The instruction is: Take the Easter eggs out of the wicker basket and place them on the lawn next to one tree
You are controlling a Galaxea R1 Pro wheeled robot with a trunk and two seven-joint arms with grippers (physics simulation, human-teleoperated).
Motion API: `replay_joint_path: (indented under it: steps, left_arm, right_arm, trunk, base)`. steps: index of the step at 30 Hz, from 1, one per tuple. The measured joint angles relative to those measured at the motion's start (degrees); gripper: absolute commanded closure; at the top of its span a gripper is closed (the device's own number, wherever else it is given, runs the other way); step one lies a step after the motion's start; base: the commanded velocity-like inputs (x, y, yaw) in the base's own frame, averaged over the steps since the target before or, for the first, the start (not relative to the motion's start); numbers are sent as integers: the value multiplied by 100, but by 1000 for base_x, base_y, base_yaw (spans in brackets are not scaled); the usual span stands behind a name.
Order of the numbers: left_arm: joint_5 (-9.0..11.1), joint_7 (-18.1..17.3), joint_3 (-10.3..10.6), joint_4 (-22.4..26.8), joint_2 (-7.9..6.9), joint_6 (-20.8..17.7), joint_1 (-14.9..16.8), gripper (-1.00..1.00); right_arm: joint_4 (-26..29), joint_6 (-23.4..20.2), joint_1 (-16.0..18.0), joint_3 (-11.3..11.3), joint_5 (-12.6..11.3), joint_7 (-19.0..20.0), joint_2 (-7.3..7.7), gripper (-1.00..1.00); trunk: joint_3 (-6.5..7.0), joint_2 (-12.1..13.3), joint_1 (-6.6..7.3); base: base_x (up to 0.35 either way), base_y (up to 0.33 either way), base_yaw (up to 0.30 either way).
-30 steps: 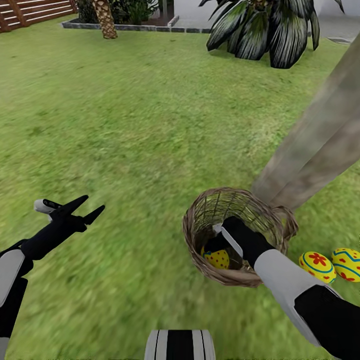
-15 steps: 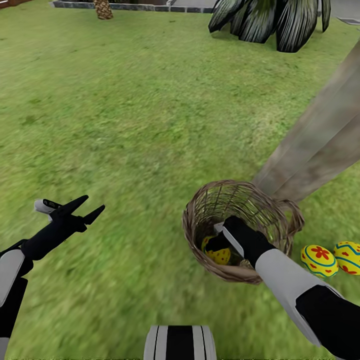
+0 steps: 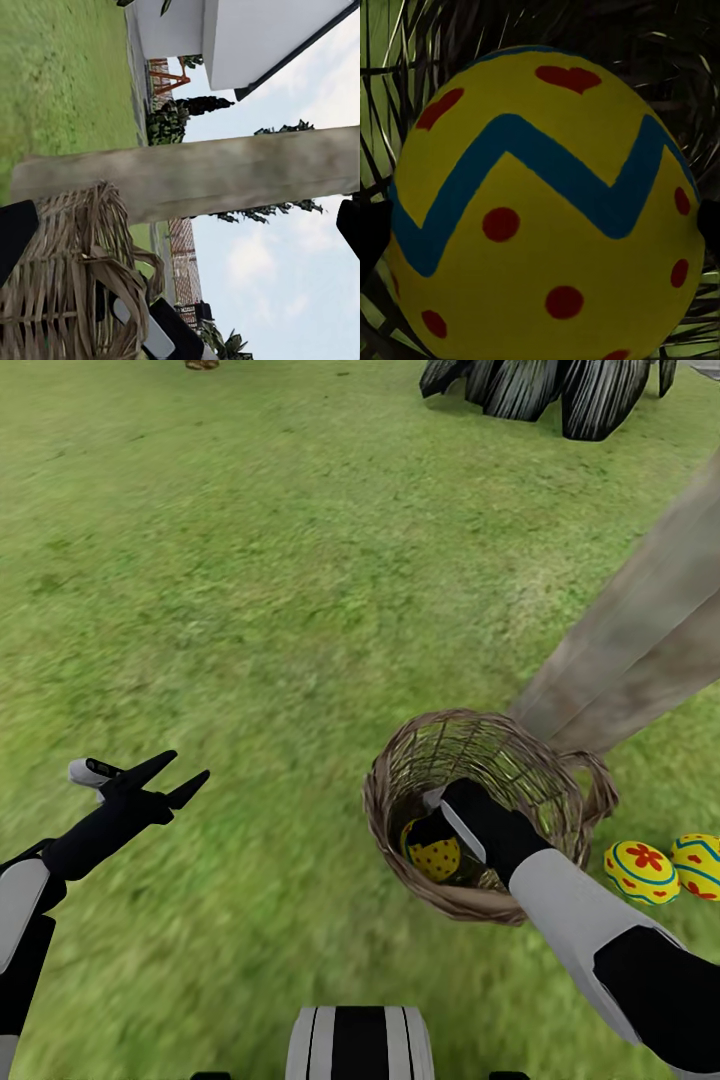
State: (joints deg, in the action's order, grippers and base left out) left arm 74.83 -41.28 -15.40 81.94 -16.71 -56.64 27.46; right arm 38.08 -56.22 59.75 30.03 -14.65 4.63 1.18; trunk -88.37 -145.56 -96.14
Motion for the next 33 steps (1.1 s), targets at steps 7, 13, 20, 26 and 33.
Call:
replay_joint_path:
  steps: [7, 13, 20, 26, 33]
  left_arm:
    - [-1, 0, -4, 0, 0, -9, 0, -100]
    - [3, -1, -1, 7, 1, -10, 2, -100]
    - [2, 0, 6, 7, 1, -10, 2, -100]
    - [2, 0, 13, 7, 1, -10, 2, -100]
    - [2, 0, 14, 7, 1, -10, 2, -100]
  right_arm:
    - [-101, -1, -110, -1, -21, 0, 5, 100]
    - [-383, -5, -112, -13, -231, -4, 6, 100]
    - [-501, -4, -117, -22, -281, -7, 6, 100]
    - [-508, -4, -119, -21, -281, -12, 4, 100]
    - [-510, -4, -118, -17, -281, -11, -2, 100]
  trunk:
    - [89, 5, 10]
    - [198, 12, 22]
    - [353, 22, 39]
    - [486, 30, 54]
    - [641, 40, 72]
  base:
    - [0, 0, 0]
    - [0, 0, 0]
    - [0, 0, 0]
    - [0, 0, 0]
    - [0, 0, 0]
